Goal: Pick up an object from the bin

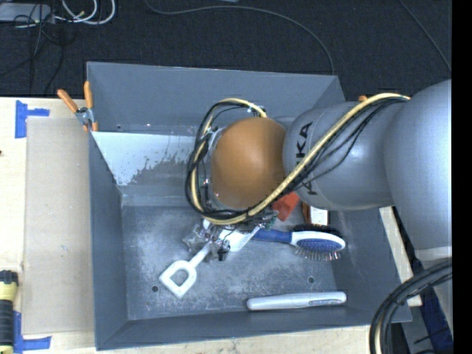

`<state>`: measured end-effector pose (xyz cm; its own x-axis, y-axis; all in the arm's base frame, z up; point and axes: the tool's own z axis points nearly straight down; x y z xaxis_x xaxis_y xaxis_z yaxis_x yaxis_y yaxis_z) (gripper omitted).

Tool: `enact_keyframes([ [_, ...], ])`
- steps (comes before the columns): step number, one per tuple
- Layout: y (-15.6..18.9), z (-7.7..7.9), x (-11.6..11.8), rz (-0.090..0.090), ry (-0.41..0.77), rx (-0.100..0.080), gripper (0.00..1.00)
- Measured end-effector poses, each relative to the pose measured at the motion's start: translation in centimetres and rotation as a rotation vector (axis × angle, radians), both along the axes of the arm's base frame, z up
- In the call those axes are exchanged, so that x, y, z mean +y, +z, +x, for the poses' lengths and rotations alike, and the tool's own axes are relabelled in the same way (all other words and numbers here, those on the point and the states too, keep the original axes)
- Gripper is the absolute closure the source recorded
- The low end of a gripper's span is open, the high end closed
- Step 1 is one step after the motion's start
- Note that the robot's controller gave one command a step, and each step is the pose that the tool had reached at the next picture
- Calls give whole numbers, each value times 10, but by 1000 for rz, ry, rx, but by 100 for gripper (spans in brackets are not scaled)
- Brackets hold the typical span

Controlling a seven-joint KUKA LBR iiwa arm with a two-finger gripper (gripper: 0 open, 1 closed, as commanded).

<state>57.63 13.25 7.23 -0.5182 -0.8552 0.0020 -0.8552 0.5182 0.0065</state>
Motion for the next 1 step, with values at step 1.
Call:
enact_keyframes([
  [1,14,-1,0,-1,-1,3,100],
])
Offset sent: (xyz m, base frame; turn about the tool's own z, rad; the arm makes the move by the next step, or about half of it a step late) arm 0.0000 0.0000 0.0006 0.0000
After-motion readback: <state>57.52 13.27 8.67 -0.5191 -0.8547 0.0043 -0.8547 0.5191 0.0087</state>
